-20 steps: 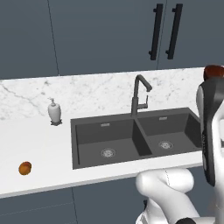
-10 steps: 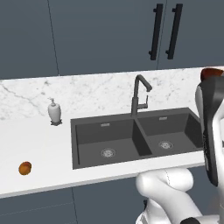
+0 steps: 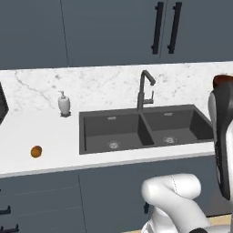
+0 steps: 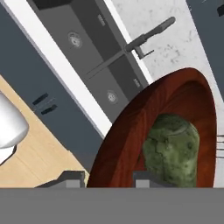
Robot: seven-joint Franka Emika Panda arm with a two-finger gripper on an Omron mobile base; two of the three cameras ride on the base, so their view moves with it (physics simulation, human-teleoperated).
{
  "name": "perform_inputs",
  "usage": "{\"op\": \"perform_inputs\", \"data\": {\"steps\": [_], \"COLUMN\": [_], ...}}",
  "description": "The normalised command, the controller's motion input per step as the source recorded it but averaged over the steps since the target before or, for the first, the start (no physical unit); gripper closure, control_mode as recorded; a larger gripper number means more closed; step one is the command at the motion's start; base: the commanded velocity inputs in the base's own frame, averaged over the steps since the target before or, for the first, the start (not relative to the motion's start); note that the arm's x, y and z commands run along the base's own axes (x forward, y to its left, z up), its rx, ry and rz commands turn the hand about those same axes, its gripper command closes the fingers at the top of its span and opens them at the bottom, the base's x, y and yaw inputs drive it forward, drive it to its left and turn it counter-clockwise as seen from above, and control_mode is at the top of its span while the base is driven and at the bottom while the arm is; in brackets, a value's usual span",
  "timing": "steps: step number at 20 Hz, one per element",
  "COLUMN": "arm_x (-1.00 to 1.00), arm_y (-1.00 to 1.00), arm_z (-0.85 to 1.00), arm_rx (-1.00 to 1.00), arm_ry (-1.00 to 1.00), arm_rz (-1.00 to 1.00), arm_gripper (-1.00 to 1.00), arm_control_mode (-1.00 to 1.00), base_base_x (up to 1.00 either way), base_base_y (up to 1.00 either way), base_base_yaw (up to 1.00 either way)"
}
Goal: Pick the cucumber from the sink and place it in the bowl. Then pick the bowl and place it in the microwave. Then close the microwave door and press the start button.
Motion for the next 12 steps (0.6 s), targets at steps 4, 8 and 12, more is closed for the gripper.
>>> {"op": "perform_inputs", "data": {"steps": [4, 8, 12], "arm_x": [0.0, 0.0, 0.0], "arm_y": [0.0, 0.0, 0.0], "arm_z": [0.0, 0.0, 0.0], "arm_rx": [0.0, 0.0, 0.0], "arm_ry": [0.0, 0.0, 0.0], "arm_rz": [0.0, 0.0, 0.0], "arm_gripper": [1.0, 1.0, 1.0], "arm_control_mode": [1.0, 1.0, 1.0], "base_base_x": [-0.05, 0.0, 0.0], "base_base_y": [0.0, 0.0, 0.0], "base_base_yaw": [0.59, 0.79, 0.81]}}
